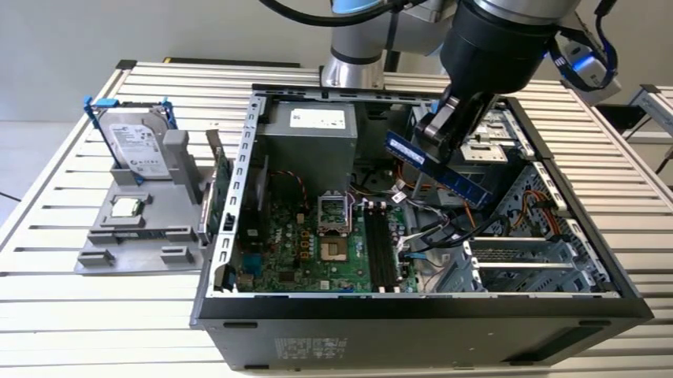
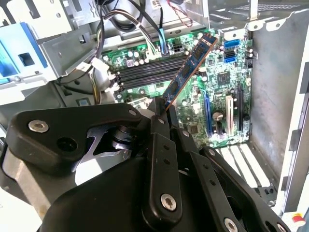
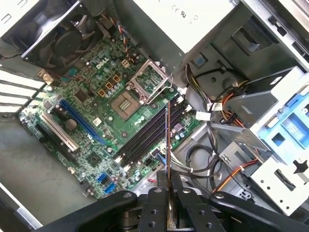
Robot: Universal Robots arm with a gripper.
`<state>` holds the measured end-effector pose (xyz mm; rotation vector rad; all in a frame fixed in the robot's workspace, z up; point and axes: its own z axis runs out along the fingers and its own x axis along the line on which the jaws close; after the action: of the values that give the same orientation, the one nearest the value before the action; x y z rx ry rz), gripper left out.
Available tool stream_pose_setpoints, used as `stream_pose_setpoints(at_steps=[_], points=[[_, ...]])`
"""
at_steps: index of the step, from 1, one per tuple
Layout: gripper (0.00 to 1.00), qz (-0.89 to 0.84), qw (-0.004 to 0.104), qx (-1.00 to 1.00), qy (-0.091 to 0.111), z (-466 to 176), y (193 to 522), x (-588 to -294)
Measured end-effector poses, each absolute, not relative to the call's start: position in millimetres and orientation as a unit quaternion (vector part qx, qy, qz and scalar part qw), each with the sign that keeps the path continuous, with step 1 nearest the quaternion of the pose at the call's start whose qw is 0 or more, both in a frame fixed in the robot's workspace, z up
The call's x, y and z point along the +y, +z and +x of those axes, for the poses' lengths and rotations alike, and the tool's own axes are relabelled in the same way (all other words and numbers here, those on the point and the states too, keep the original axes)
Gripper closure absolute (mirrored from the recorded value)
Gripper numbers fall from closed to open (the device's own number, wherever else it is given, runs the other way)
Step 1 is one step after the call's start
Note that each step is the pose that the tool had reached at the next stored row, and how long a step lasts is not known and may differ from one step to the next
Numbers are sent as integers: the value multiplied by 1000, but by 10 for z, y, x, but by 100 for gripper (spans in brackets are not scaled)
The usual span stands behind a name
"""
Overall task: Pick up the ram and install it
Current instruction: 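Insert the ram into the slot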
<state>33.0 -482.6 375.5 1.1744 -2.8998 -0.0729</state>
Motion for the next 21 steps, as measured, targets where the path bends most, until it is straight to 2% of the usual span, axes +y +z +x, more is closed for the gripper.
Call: stream_pose_setpoints(at_steps=[21], points=[[100,332,5,-943,-24,330,3754,-4826]])
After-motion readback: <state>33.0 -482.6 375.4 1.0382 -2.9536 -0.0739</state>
